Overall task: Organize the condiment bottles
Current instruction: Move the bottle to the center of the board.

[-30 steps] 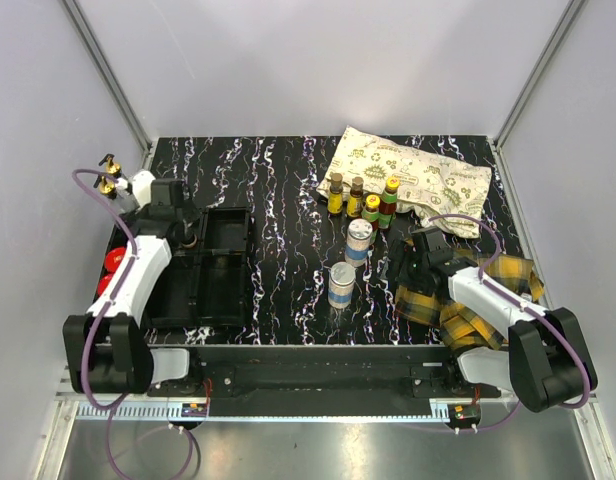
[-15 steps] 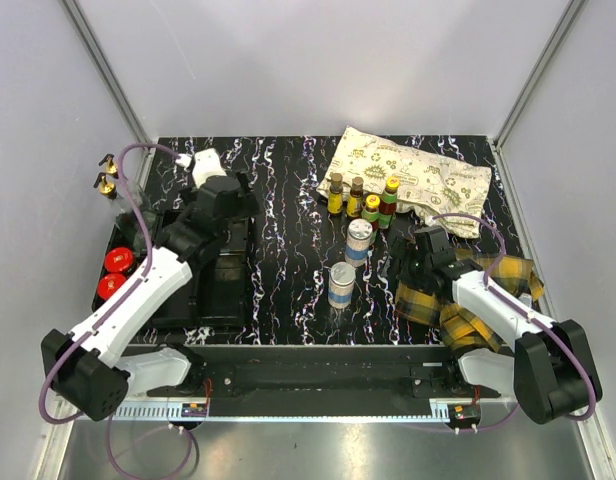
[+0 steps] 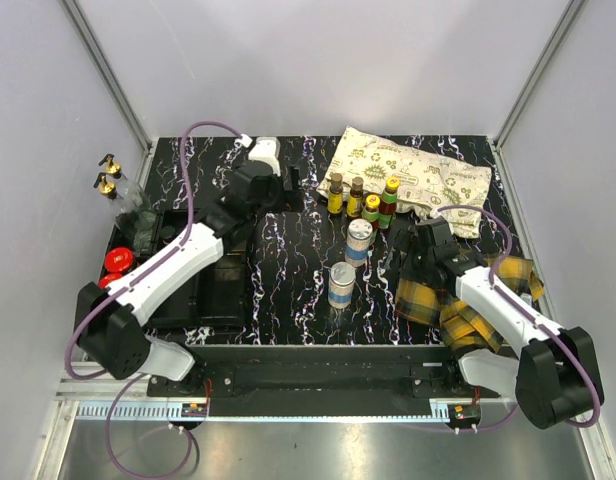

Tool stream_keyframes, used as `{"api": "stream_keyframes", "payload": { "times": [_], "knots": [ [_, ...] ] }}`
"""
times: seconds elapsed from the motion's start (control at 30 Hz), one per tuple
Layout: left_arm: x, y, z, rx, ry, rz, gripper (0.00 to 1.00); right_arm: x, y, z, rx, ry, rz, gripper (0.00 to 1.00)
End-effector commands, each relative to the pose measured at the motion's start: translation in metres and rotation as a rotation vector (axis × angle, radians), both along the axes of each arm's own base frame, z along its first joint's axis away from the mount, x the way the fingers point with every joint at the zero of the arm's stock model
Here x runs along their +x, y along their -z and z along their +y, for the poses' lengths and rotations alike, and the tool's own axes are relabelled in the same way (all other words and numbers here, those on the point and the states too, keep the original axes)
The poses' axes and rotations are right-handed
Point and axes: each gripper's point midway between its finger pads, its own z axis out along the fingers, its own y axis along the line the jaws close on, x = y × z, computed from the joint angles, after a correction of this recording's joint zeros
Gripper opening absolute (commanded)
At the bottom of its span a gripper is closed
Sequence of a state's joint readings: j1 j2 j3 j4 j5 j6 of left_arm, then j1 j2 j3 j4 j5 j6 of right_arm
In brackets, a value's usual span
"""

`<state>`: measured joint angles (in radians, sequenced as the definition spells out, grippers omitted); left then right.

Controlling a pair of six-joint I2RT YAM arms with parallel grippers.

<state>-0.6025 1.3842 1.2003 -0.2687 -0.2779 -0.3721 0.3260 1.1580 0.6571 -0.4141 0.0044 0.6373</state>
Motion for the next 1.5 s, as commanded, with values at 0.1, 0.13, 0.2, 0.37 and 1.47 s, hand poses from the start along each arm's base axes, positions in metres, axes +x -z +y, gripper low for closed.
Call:
{"api": "stream_keyframes", "payload": {
  "times": [0.1, 0.13, 0.2, 0.37, 1.47],
  "knots": [
    [0.014, -0.019, -0.066, -0.089, 0.268, -0.096, 0.99, 0.024, -0.046, -0.019, -0.068, 0.077, -0.151, 1.00],
    [0.016, -0.013, -0.071, -0.079, 0.283, -0.089, 0.99, 0.029, -0.057, -0.021, -0.073, 0.088, -0.184, 1.00],
    [0.020, -0.013, -0.076, -0.065, 0.313, -0.107, 0.99, 0.037, -0.070, -0.030, -0.116, 0.110, -0.230, 1.00],
    [0.033, -0.003, -0.082, -0.005, 0.340, -0.131, 0.99, 0.062, -0.116, -0.045, -0.185, 0.156, -0.367, 1.00],
    [0.006, 0.005, -0.109, -0.118, 0.500, -0.058, 0.99, 0.070, -0.166, -0.060, -0.167, 0.198, -0.458, 1.00]
  ]
}}
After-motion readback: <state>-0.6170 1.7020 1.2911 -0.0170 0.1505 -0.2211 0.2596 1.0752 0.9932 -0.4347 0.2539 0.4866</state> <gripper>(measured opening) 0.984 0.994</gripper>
